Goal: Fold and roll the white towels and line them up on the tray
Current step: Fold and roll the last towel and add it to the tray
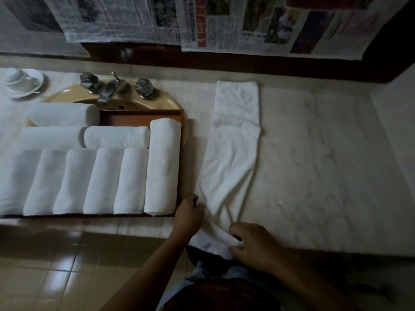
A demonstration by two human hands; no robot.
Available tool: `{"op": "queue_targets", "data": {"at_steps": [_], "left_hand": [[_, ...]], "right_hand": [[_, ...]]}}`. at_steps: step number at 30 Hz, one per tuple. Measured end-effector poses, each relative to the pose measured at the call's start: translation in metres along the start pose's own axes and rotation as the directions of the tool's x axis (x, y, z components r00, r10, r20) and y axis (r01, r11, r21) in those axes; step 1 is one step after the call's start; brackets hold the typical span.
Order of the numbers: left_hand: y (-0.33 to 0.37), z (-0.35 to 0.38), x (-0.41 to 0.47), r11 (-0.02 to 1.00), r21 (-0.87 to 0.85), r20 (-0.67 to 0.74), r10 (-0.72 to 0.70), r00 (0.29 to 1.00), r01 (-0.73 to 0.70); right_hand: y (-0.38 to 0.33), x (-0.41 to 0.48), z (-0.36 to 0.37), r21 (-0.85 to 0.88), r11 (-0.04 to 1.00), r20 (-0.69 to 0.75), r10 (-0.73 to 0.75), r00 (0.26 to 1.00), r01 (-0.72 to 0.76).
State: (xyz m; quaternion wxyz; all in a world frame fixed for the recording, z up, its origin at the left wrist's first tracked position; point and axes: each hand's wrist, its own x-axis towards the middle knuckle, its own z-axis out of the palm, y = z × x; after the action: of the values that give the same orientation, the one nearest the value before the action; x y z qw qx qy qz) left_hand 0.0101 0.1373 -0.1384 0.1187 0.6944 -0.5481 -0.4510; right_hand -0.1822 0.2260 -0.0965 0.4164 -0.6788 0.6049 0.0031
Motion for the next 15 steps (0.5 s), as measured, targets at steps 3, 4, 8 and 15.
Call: {"op": "queue_targets", "data": {"at_steps": [3, 4, 8, 15], "left_hand": [[-0.001, 0.001, -0.004, 0.998, -0.056, 0.011, -0.025, 1.0, 0.026], [-0.001, 0.001, -0.005, 0.997, -0.074, 0.021, -0.034, 0.999, 0.035], [0.001, 0.0, -0.009, 0.993, -0.086, 0.011, -0.086, 0.996, 0.086], [0.001, 0.01, -0.038, 0.994, 0.103, -0.196, 0.055, 0.979, -0.035]], "right_hand": [[-0.03, -0.017, -0.003, 0.168, 0.986, 0.072, 0.004, 0.997, -0.016], [-0.035, -0.02, -0.005, 0.233, 0.972, 0.124, 0.009, 0.992, -0.038], [-0.016, -0.008, -0.005, 0.364, 0.92, -0.026, 0.165, 0.986, -0.145], [0.036, 0.045, -0.007, 0.111, 0.894, -0.271, 0.448, 0.852, -0.434]]}}
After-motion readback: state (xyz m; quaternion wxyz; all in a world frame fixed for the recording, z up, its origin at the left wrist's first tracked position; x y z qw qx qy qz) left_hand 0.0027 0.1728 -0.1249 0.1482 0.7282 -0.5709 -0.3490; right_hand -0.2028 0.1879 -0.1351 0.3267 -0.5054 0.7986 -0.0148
